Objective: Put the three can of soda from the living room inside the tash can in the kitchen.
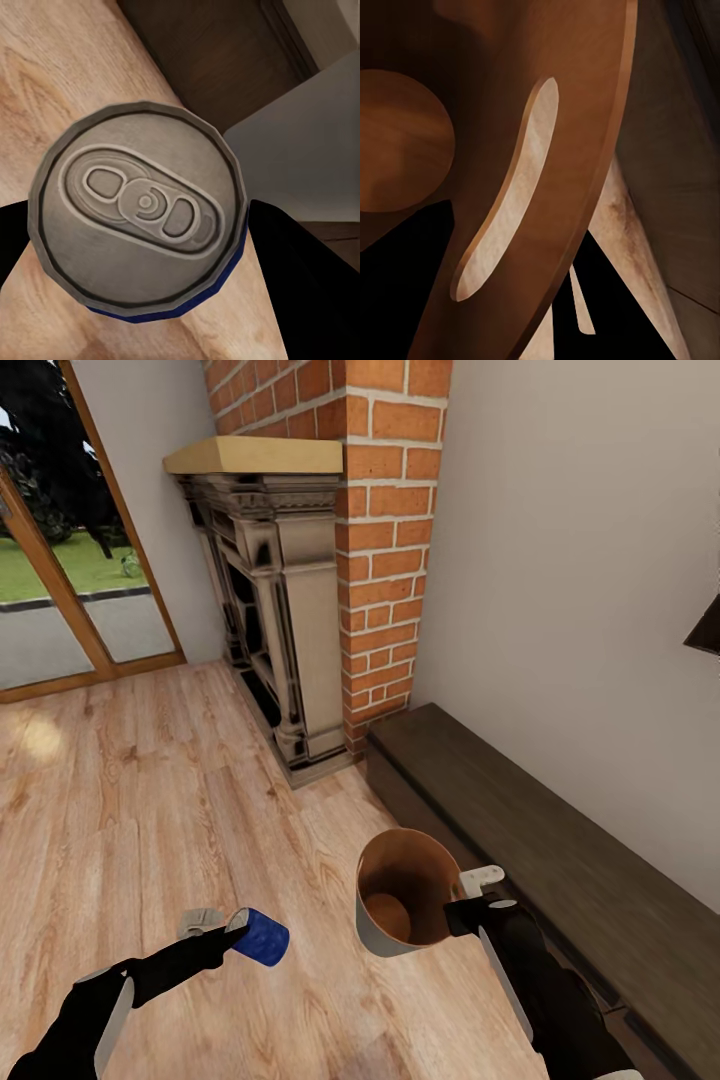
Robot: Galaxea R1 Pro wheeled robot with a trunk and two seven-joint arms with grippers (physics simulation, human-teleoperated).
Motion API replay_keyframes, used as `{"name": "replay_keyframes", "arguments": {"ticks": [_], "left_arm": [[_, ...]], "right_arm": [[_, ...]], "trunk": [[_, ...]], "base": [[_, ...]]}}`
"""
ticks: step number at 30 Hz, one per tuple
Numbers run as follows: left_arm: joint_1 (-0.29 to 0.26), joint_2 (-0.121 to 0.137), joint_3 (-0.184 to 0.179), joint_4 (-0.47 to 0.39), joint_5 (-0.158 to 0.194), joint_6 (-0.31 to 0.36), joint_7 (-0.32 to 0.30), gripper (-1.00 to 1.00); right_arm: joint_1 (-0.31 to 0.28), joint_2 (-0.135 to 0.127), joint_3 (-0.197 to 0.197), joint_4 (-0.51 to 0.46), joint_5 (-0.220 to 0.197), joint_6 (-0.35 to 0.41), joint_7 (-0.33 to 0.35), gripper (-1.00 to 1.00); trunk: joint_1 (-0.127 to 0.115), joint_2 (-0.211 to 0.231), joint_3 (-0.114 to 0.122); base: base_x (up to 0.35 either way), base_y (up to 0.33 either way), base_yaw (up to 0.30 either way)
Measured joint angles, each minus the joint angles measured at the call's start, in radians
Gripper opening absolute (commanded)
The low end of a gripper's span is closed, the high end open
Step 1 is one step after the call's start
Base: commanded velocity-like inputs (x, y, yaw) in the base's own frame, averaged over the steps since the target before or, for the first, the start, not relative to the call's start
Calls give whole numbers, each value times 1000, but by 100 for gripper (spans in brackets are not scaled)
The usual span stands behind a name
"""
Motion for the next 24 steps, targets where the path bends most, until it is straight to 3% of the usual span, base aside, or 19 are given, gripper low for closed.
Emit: {"name": "replay_keyframes", "arguments": {"ticks": [12, 24], "left_arm": [[0, 0, 1, 1, -1, -1, 0, -100], [0, 0, 1, 0, 0, -2, 0, -100]], "right_arm": [[0, 0, 0, 0, 0, 0, 0, -100], [0, 0, 0, 0, 0, 0, 1, -100]], "trunk": [[0, 0, 17], [-46, 84, 56]], "base": [[0, 0, 0], [0, 0, 0]]}}
